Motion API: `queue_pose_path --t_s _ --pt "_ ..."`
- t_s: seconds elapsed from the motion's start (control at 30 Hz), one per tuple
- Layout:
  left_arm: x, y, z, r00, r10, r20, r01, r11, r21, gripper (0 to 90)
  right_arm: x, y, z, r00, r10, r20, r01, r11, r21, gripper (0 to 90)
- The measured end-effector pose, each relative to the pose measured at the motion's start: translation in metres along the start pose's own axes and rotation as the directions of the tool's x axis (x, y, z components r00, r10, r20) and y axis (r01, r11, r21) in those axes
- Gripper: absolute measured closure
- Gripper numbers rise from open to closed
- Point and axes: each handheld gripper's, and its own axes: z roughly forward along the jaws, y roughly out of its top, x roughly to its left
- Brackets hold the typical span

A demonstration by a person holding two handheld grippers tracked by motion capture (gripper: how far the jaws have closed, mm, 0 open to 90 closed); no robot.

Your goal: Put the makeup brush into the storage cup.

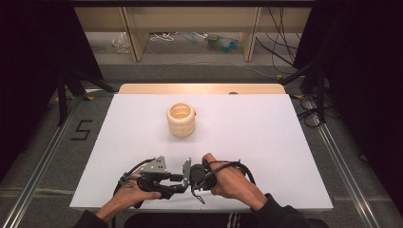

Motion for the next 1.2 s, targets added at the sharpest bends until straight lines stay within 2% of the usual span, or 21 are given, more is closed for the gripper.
queue_pose_path --t_s 0.03,0.07,0.17,0.23,0.27,0.3,0.4,0.43,0.5,0.63,0.67,0.73,0.83,0.87,0.9,0.93,1.03,1.1,1.13,1.17,1.2 --pt "0.0010 0.0006 0.0010 0.9998 0.018 0.006 -0.018 0.9998 -0.001 57.1 0.0002 0.0002 0.0000 1.0000 0.001 0.001 -0.001 1.000 0.000 83.1" --pt "-0.0001 0.0003 0.0014 0.9999 -0.007 0.013 0.007 1.0000 0.003 58.1 0.0006 0.0004 0.0001 1.0000 0.003 -0.001 -0.003 1.000 -0.002 83.1" --pt "0.0001 0.0006 0.0027 0.9999 0.000 0.014 0.000 1.0000 0.006 60.0 0.0015 0.0009 0.0002 1.0000 0.009 0.003 -0.009 1.000 -0.003 83.1" --pt "-0.0004 0.0015 0.0032 0.9999 0.011 0.013 -0.011 0.9997 0.022 61.4 0.0020 0.0015 -0.0001 1.0000 0.001 -0.002 -0.001 1.000 -0.009 83.1" --pt "0.0003 0.0017 0.0040 0.9995 0.019 0.026 -0.019 0.9997 0.018 62.3 0.0014 0.0015 -0.0004 0.9999 -0.012 0.002 0.012 1.000 -0.007 83.1" --pt "-0.0010 0.0015 0.0047 0.9996 -0.001 0.029 0.001 0.9999 0.014 63.2 0.0024 0.0018 -0.0004 1.0000 -0.002 -0.002 0.002 1.000 -0.011 83.1" --pt "-0.0005 0.0021 0.0055 0.9993 0.018 0.032 -0.019 0.9993 0.031 65.3 0.0041 0.0028 -0.0009 0.9999 0.008 -0.009 -0.008 1.000 -0.011 83.1" --pt "-0.0014 0.0018 0.0070 0.9990 0.003 0.045 -0.004 0.9996 0.027 65.8 0.0043 0.0030 -0.0009 1.0000 0.005 -0.005 -0.005 1.000 -0.009 83.1" --pt "-0.0008 0.0023 0.0076 0.9985 0.023 0.050 -0.025 0.9991 0.035 67.2 0.0036 0.0032 -0.0004 0.9999 -0.014 -0.003 0.014 1.000 -0.014 83.1" --pt "-0.0008 0.0027 0.0083 0.9988 0.009 0.048 -0.011 0.9992 0.038 69.2 0.0053 0.0043 -0.0003 0.9999 -0.006 -0.012 0.005 1.000 -0.013 83.1" --pt "0.0003 0.0032 0.0081 0.9982 0.026 0.053 -0.029 0.9988 0.039 69.7 0.0057 0.0046 -0.0003 1.0000 -0.002 -0.007 0.002 1.000 -0.012 83.1" --pt "-0.0002 0.0032 0.0083 0.9986 0.007 0.053 -0.009 0.9992 0.040 70.7 0.0054 0.0047 -0.0003 1.0000 -0.005 -0.008 0.005 1.000 -0.013 83.1" --pt "0.0012 0.0043 0.0088 0.9979 0.026 0.060 -0.028 0.9987 0.043 72.0 0.0058 0.0050 -0.0003 1.0000 -0.007 -0.005 0.007 1.000 -0.011 83.1" --pt "0.0002 0.0042 0.0087 0.9987 0.007 0.051 -0.009 0.9987 0.051 72.2 0.0054 0.0048 -0.0003 0.9999 -0.014 -0.005 0.014 1.000 -0.012 83.1" --pt "0.0012 0.0044 0.0084 0.9988 0.009 0.049 -0.012 0.9981 0.061 72.3 0.0047 0.0049 -0.0006 0.9996 -0.028 0.005 0.028 1.000 -0.003 83.1" --pt "0.0008 0.0041 0.0095 0.9980 -0.007 0.062 0.004 0.9988 0.048 72.4 0.0043 0.0048 -0.0004 0.9994 -0.034 0.005 0.034 0.999 -0.005 83.1" --pt "0.0013 0.0042 0.0102 0.9972 -0.005 0.074 0.001 0.9985 0.054 74.2 0.0063 0.0053 -0.0003 0.9999 -0.006 -0.012 0.006 1.000 -0.012 83.1" --pt "0.0019 0.0049 0.0100 0.9974 0.011 0.071 -0.015 0.9984 0.055 74.8 0.0041 0.0048 -0.0001 0.9994 -0.036 0.001 0.036 0.999 -0.006 83.1" --pt "0.0022 0.0047 0.0103 0.9969 0.007 0.078 -0.012 0.9986 0.052 74.9 0.0049 0.0049 0.0000 0.9997 -0.026 0.000 0.026 1.000 -0.010 83.1" --pt "0.0011 0.0044 0.0101 0.9975 -0.014 0.069 0.011 0.9985 0.054 75.6 0.0058 0.0052 0.0000 0.9998 -0.015 -0.012 0.015 1.000 -0.014 83.1" --pt "0.0023 0.0045 0.0095 0.9979 -0.004 0.065 0.000 0.9980 0.063 76.3 0.0065 0.0054 -0.0001 0.9999 -0.009 -0.010 0.009 1.000 -0.012 83.1"
